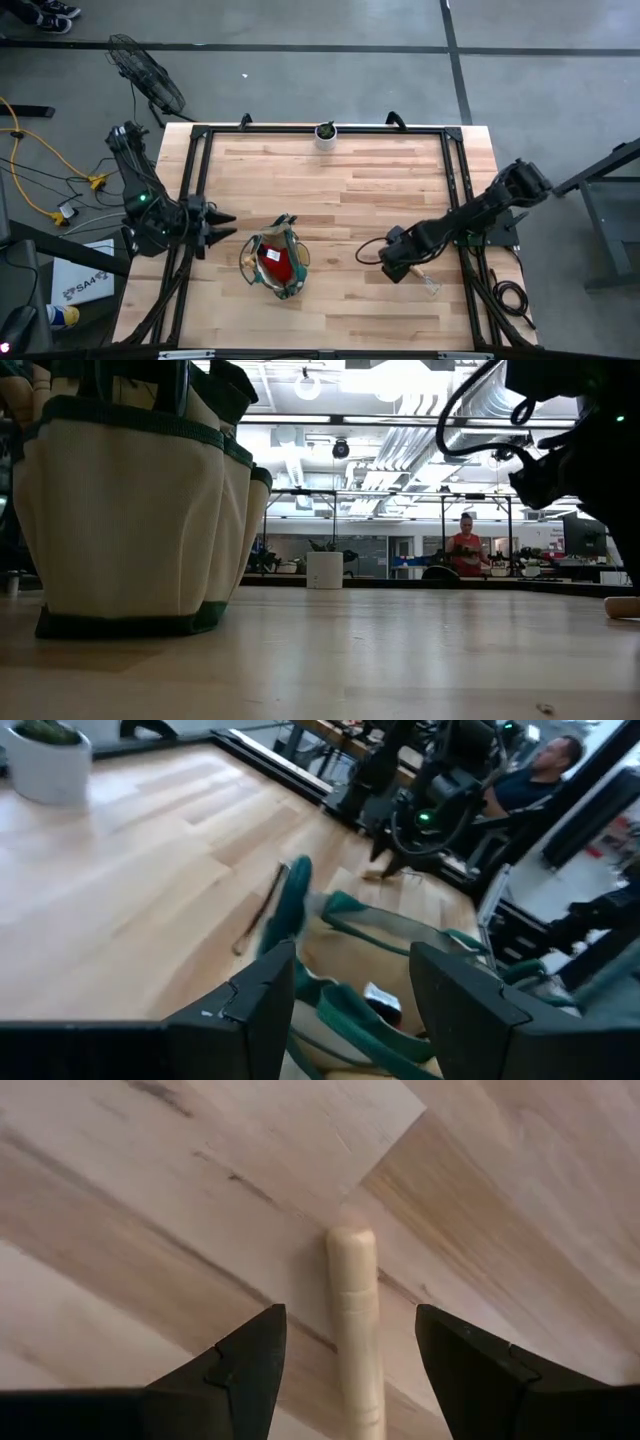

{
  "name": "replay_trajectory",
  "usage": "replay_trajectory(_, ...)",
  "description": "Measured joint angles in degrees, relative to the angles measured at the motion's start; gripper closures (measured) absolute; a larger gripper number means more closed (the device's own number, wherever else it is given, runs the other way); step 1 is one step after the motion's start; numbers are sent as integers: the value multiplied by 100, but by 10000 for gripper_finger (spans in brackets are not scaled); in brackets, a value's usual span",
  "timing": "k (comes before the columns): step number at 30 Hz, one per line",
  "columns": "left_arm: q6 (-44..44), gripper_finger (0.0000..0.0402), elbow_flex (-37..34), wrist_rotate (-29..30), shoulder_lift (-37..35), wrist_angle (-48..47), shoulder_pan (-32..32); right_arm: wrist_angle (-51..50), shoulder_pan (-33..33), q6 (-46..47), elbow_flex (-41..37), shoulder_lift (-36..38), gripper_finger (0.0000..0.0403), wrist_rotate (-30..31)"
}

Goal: Pick & Place Garden tools in Gardening bag
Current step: Put the brown hand rake into the gardening bag

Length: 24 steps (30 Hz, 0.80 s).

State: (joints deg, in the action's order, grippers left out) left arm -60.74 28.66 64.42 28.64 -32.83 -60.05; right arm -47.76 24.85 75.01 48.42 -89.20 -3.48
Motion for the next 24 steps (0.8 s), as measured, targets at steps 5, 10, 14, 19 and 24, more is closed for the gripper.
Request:
replay_trajectory(5, 228, 210, -682, -172, -86, 1172, 2, -9, 7, 40, 0, -95, 188, 64)
replay_trajectory(10, 201, 210, -1245, -198, -148, 1813, 2, -18, 2, 37, 0, -128, 188, 195)
replay_trajectory(14, 126, 210, -1599, -200, -223, 2214, 2, -24, 2, 29, 0, -128, 188, 358)
replay_trajectory(19, 101, 210, -1910, -403, -424, 2539, 2, -22, 17, 26, -2, -128, 188, 351)
replay_trajectory(24, 108, 210, -2113, -708, -575, 2711, 2, 12, 72, 26, -38, -128, 188, 370)
